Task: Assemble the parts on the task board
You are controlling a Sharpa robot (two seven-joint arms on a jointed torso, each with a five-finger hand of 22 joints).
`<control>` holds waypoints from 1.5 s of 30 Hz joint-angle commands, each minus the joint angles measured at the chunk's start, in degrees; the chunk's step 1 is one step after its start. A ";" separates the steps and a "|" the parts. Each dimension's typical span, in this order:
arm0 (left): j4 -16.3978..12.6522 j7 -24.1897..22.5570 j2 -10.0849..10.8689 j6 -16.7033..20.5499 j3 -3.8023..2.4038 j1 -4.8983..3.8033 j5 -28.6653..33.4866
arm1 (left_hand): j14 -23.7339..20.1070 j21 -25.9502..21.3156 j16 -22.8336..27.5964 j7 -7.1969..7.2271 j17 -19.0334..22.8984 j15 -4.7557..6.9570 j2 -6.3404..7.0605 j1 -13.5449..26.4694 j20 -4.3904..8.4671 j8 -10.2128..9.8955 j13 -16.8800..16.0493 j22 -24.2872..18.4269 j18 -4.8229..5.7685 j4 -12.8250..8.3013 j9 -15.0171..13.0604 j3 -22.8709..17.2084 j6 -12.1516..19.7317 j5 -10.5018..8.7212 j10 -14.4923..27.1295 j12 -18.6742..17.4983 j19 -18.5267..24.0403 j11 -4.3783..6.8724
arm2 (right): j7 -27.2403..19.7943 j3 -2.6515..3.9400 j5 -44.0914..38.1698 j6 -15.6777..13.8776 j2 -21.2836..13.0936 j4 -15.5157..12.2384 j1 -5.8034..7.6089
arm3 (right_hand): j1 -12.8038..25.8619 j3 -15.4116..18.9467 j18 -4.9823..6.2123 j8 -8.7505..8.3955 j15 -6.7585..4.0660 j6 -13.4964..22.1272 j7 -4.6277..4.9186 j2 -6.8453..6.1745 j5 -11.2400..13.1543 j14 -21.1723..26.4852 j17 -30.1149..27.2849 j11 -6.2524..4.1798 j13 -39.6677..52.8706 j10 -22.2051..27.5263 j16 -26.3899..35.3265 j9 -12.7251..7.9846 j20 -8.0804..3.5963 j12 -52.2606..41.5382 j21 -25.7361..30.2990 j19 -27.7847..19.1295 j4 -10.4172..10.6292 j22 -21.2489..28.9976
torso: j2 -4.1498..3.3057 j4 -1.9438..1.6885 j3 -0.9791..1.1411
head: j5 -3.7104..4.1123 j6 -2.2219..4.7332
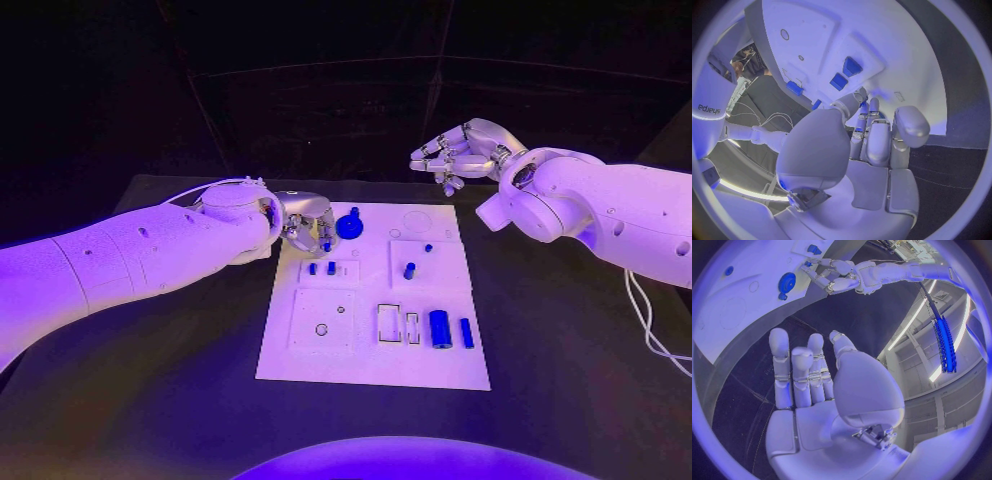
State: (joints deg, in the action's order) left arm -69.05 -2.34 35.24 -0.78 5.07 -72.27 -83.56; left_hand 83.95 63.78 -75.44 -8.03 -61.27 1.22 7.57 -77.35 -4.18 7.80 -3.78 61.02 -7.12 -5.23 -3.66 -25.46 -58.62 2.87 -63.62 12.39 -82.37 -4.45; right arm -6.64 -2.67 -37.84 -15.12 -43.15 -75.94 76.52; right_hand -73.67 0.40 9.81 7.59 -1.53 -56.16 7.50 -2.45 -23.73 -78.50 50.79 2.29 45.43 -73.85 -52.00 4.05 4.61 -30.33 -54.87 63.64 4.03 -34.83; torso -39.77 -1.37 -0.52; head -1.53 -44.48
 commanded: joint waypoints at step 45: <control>-12.74 -23.88 12.88 10.83 1.08 -0.06 78.48 | -10.56 -26.65 15.60 -1.58 24.58 -1.36 -2.83 2.28 -1.59 0.33 -2.02 -24.28 -3.28 0.90 -0.29 1.25 -0.43 0.02 -1.14 5.07 12.06 -0.57 | 11.76 -0.01 -61.67 4.34 -4.55 -8.82 -7.67 | -5.32 -20.08 -2.74 -3.02 1.66 -3.88 1.84 -5.84 10.86 -6.03 3.25 3.15 -36.11 8.93 -5.60 -0.23 1.36 26.52 -13.65 10.39 -5.90 -18.71 | -0.02 0.16 -0.01 | 3.53 2.01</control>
State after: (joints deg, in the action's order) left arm -81.57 -23.62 48.02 10.82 6.17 -72.26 -8.32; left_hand 73.80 37.38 -60.23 -9.31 -36.76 -0.31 4.72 -75.48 -5.74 8.00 -5.73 36.82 -9.75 -4.49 -4.03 -24.44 -59.19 2.87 -65.29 17.26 -70.76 -5.02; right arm 4.15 -2.70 -96.86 -11.30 -47.96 -84.83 68.80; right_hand -79.09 -19.24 7.98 4.92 -0.30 -60.26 9.12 -7.60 -13.06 -84.04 53.96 5.33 9.51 -65.39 -57.29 3.76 5.73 -3.92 -68.29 74.05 -1.87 -53.48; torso -39.72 -1.16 -0.52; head 2.03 -42.39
